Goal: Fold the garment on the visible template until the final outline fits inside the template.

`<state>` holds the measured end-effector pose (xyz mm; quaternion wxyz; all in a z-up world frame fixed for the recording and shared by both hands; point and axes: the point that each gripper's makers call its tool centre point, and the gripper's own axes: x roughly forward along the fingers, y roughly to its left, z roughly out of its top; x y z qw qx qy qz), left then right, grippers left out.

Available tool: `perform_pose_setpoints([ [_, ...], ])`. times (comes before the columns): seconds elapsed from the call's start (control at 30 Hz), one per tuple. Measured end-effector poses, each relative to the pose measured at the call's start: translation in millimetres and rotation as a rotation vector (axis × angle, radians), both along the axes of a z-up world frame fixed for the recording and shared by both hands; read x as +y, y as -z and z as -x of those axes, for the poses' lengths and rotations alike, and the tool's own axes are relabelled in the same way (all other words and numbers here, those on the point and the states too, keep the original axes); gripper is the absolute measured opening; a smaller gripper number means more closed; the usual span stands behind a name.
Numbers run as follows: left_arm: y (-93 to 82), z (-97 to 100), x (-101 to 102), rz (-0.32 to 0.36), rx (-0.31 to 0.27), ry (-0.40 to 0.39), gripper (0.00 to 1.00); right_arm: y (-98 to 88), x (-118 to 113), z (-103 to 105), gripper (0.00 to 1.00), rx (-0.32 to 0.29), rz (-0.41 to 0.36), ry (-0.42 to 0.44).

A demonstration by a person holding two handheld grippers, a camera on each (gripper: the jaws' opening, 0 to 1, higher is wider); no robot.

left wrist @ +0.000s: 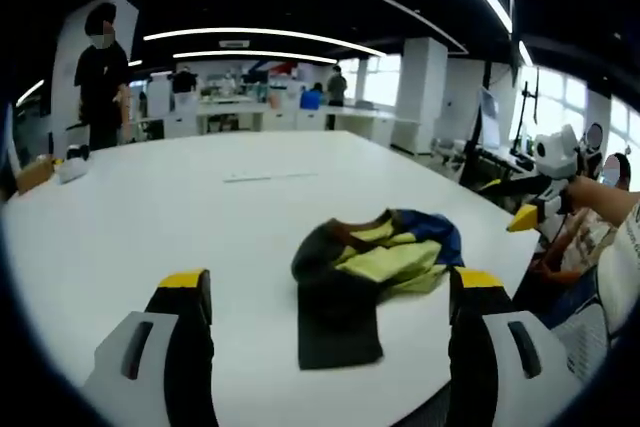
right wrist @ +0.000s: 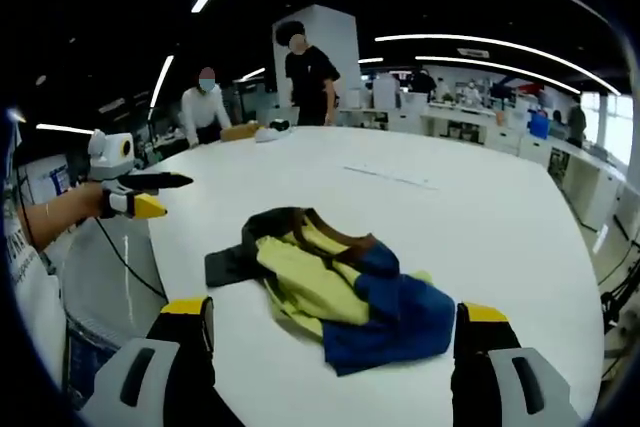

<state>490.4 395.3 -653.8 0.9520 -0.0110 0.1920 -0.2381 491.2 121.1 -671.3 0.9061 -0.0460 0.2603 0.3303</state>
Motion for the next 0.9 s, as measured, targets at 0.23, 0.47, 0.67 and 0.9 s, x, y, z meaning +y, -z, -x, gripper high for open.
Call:
perform_pose_setpoints([
  [0.23,-0.5,0.7,0.2,0.003,0.0,-0.002,0.95,0.5,-0.1,0.3,0.99,-0.004,0.004,-0.002],
  [0.47,0.6,1.2,2.3,0.0,0.004,-0.006,0.95,0.8,0.1,1.2,0.99,-0.005,0.0,-0.005],
  [0.67,0.9,1.1,3.1,0.002,0.004,-0.008,0.95,1.2,-0.7,1.0,0.99,-0.002,-0.003,-0.005],
  [0.9,2.9,2.1,2.6,0.012,0.011,-0.006,0.92,-0.9,-0.7,-0.6,0.99,-0.013,-0.01,0.0],
])
